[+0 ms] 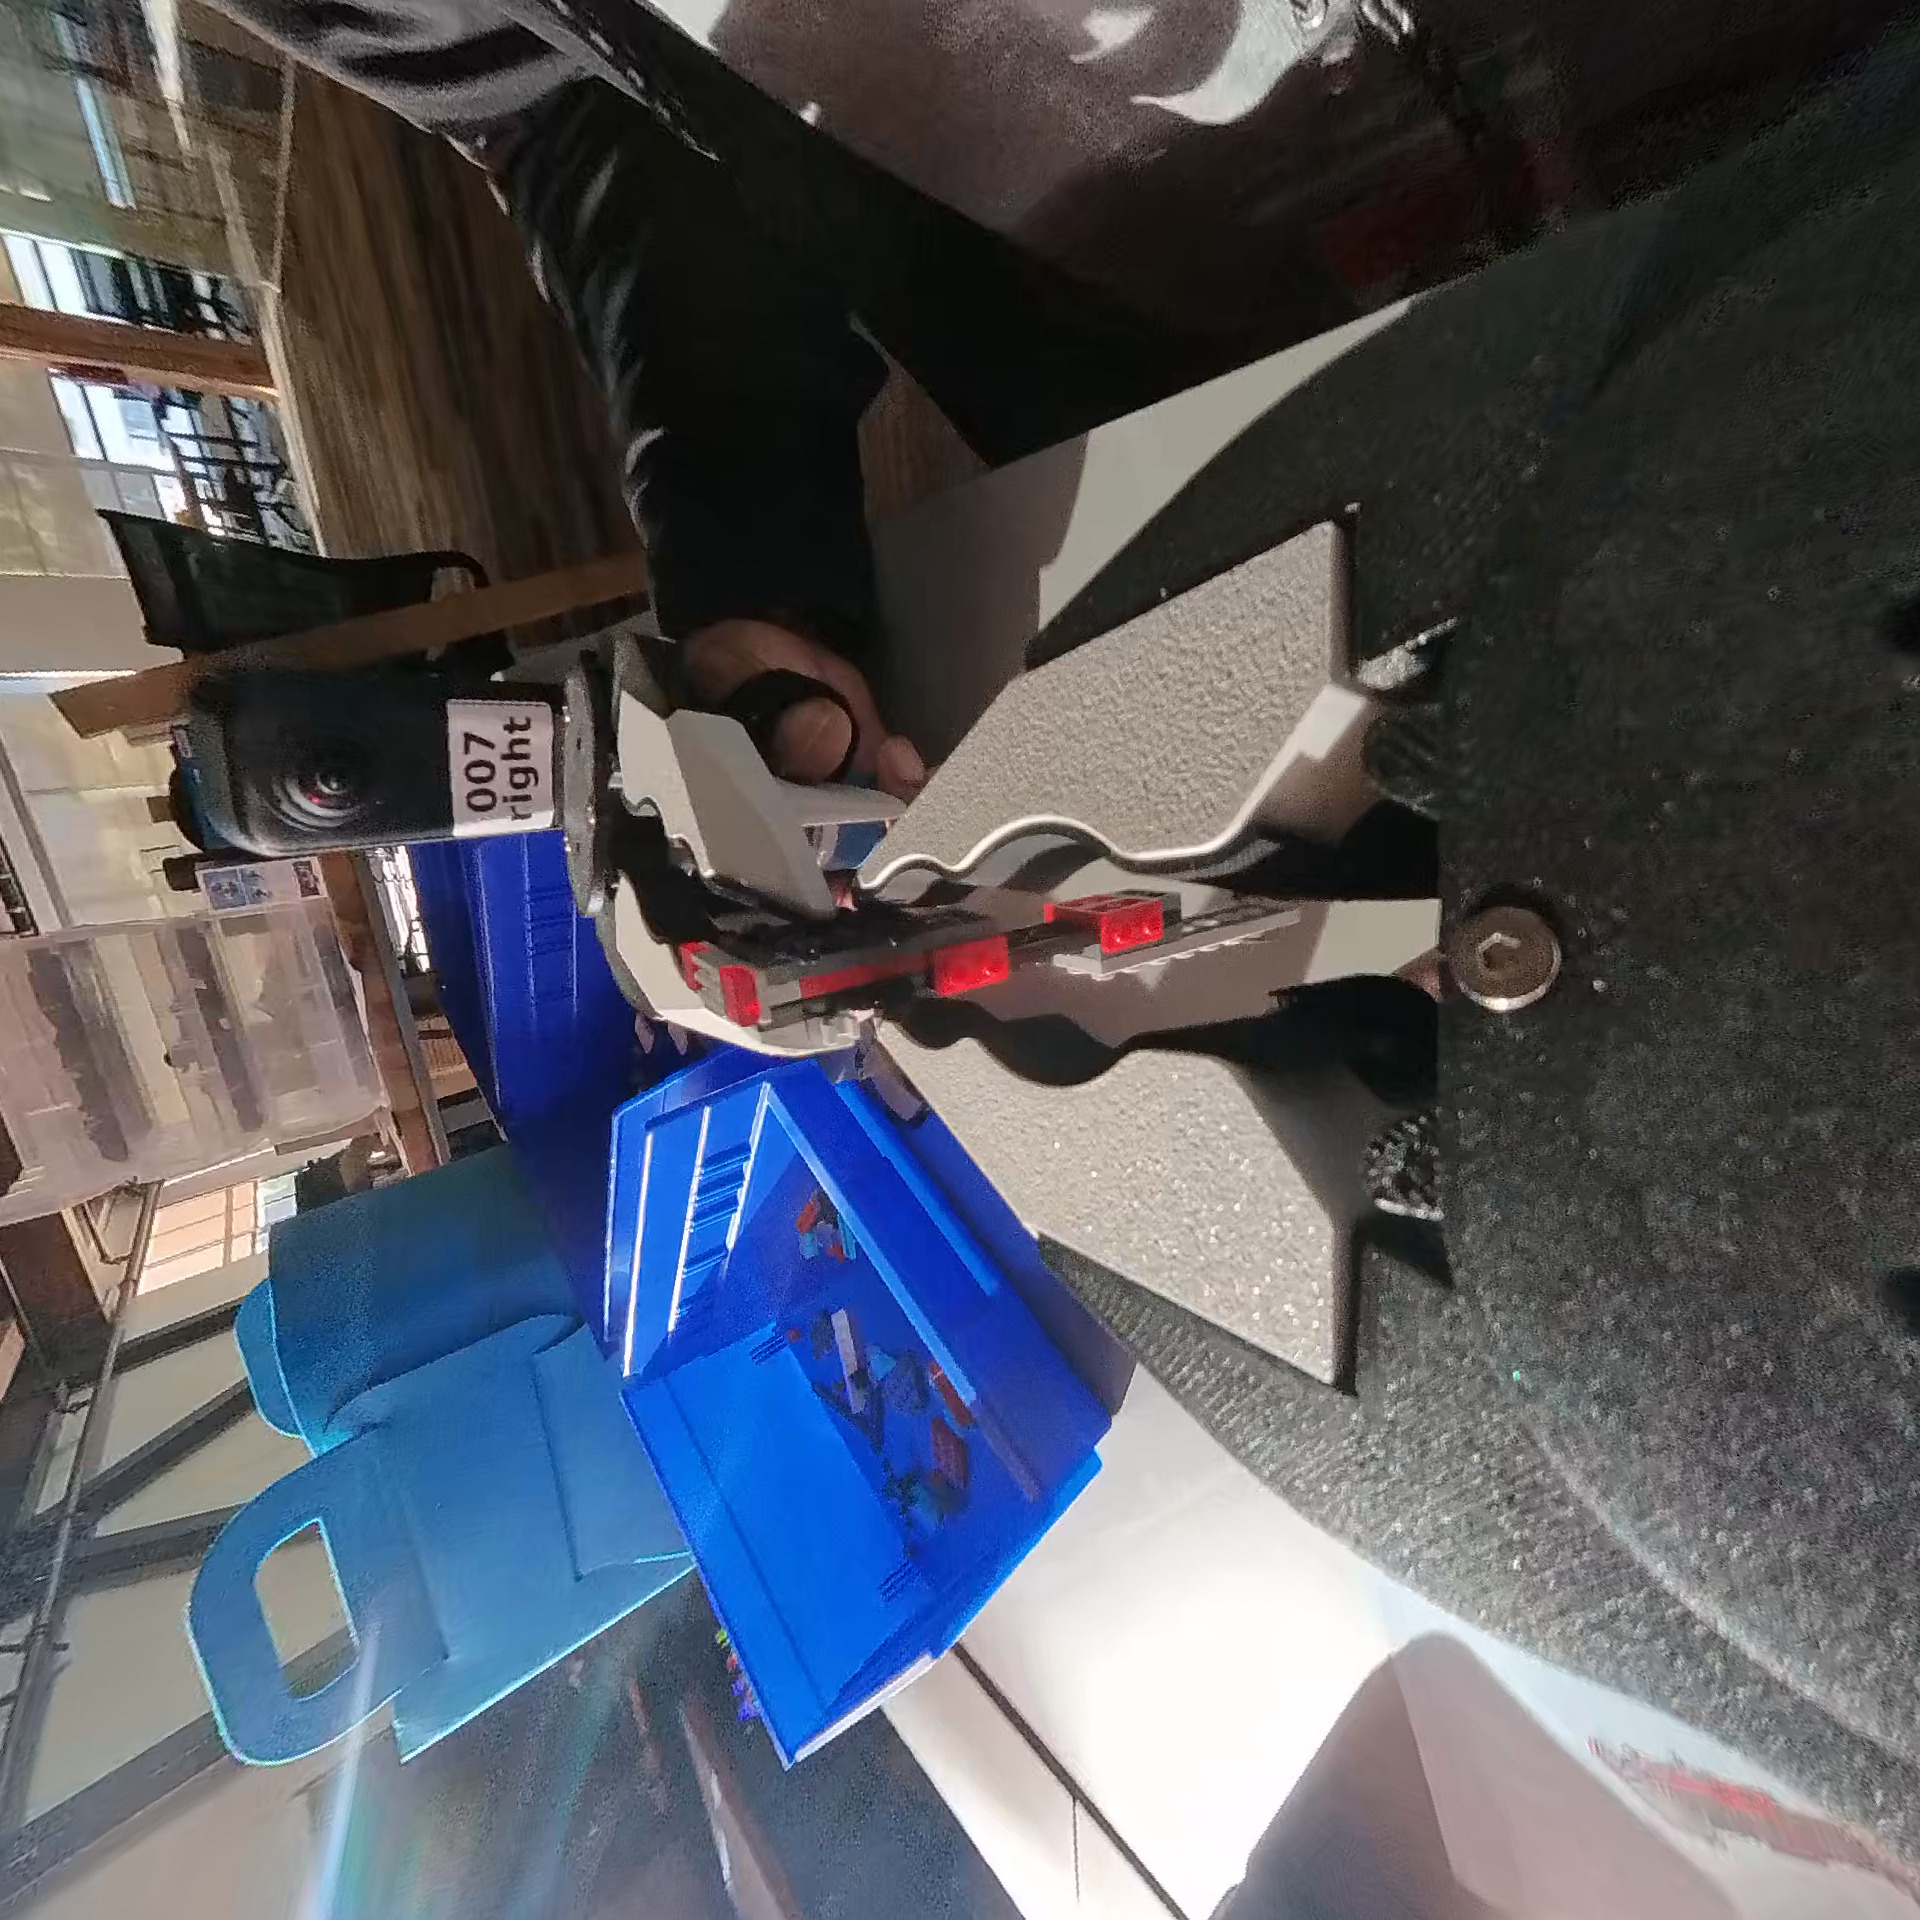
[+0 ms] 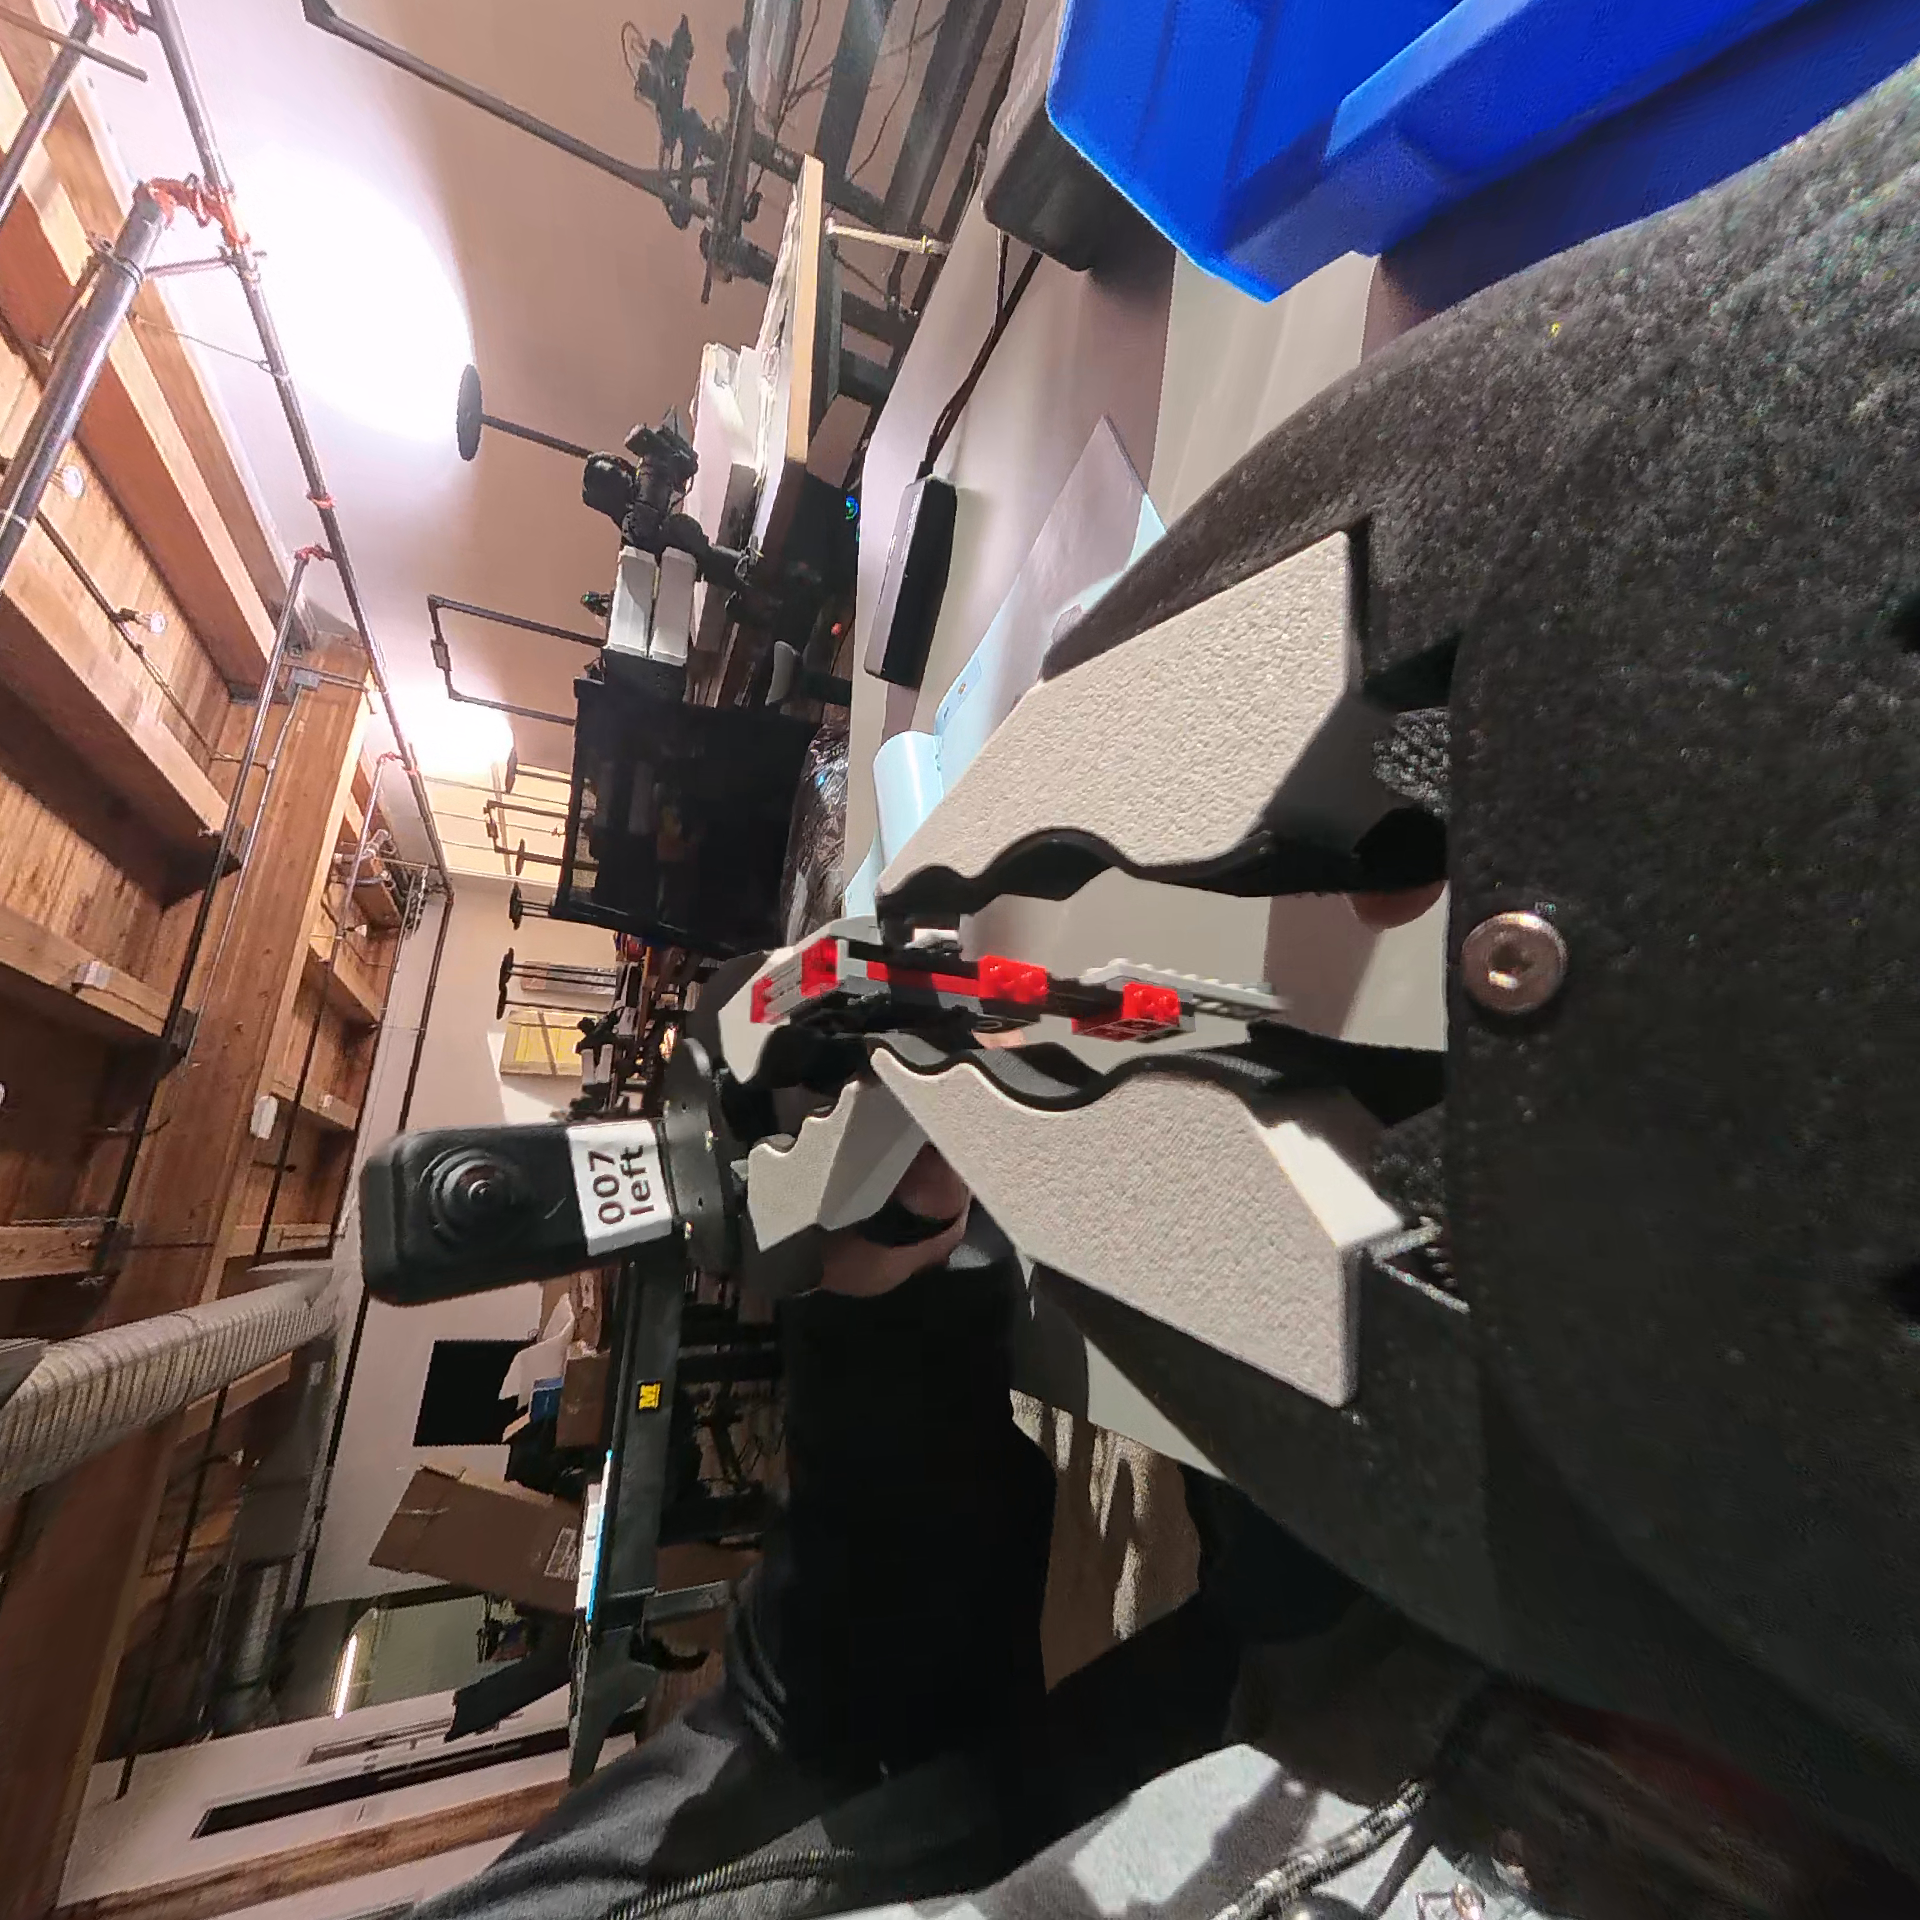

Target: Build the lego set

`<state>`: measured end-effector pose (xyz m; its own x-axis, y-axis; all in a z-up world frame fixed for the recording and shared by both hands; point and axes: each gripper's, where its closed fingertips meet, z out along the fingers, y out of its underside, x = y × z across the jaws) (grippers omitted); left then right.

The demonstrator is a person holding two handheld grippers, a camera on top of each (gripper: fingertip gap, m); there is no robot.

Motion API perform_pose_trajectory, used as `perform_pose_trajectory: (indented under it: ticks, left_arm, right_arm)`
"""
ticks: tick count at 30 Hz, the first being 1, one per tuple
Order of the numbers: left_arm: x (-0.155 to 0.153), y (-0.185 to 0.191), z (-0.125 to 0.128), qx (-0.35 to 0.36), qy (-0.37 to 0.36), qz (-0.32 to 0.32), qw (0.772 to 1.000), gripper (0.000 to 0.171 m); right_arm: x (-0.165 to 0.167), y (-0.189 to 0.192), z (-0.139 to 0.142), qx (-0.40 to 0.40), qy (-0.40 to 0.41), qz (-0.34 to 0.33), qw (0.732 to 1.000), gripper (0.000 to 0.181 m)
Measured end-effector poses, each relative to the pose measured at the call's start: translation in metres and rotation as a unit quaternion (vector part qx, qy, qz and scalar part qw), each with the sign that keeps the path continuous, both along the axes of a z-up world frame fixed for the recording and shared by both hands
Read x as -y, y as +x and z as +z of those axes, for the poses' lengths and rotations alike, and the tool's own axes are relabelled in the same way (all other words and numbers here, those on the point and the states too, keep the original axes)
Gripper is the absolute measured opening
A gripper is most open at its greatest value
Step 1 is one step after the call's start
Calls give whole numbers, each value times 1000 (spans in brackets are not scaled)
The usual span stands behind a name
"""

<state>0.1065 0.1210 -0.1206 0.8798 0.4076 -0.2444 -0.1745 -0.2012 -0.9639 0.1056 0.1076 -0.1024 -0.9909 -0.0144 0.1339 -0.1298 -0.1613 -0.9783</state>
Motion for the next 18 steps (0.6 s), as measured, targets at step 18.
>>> perform_pose_trajectory:
  ticks: [18]
  left_arm:
    - [9,8,-20,-116,-242,35,963,15]
  right_arm:
    - [6,20,-20,-202,152,41,967,39]
